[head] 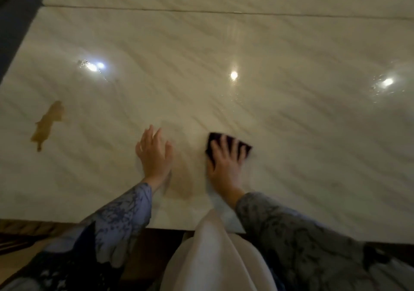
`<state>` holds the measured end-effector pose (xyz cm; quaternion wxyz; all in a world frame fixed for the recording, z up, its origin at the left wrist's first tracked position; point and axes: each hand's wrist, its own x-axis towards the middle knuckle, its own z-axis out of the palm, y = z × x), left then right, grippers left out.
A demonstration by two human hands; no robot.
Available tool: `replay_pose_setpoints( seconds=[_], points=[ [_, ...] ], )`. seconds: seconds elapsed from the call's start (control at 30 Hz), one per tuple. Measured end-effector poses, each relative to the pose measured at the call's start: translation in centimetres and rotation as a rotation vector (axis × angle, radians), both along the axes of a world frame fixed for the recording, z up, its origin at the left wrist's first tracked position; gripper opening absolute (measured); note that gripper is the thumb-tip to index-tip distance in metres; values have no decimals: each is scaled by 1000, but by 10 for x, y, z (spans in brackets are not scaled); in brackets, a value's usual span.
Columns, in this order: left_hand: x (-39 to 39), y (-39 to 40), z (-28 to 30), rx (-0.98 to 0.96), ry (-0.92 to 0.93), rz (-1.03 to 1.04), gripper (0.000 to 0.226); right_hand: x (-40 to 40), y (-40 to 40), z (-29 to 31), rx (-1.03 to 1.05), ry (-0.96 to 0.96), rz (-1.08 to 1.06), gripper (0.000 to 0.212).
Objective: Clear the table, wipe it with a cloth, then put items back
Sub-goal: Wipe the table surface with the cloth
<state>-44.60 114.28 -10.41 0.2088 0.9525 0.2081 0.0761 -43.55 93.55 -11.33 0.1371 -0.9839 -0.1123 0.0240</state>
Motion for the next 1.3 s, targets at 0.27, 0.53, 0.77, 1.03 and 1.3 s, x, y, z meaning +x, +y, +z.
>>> replay_pose_setpoints(
  seconds=[0.27, 0.53, 0.77, 1.03, 1.3],
  points=[
    [77, -65, 2, -43, 150, -230, 51, -8, -60, -12, -26, -41, 550, 57],
    [132, -101, 2, -74, 151, -260, 55, 120, -146, 8, -89, 93, -365, 58],
    [211, -81, 1, -74, 81, -239, 55, 193, -67, 8, -98, 144, -400, 60],
    [314, -48, -12, 15, 39, -310, 48, 300, -79, -5, -105, -9, 627, 61],
    [316, -48, -24, 82, -23, -290, 51, 423, -108, 1, -34, 22, -239, 56]
  ],
)
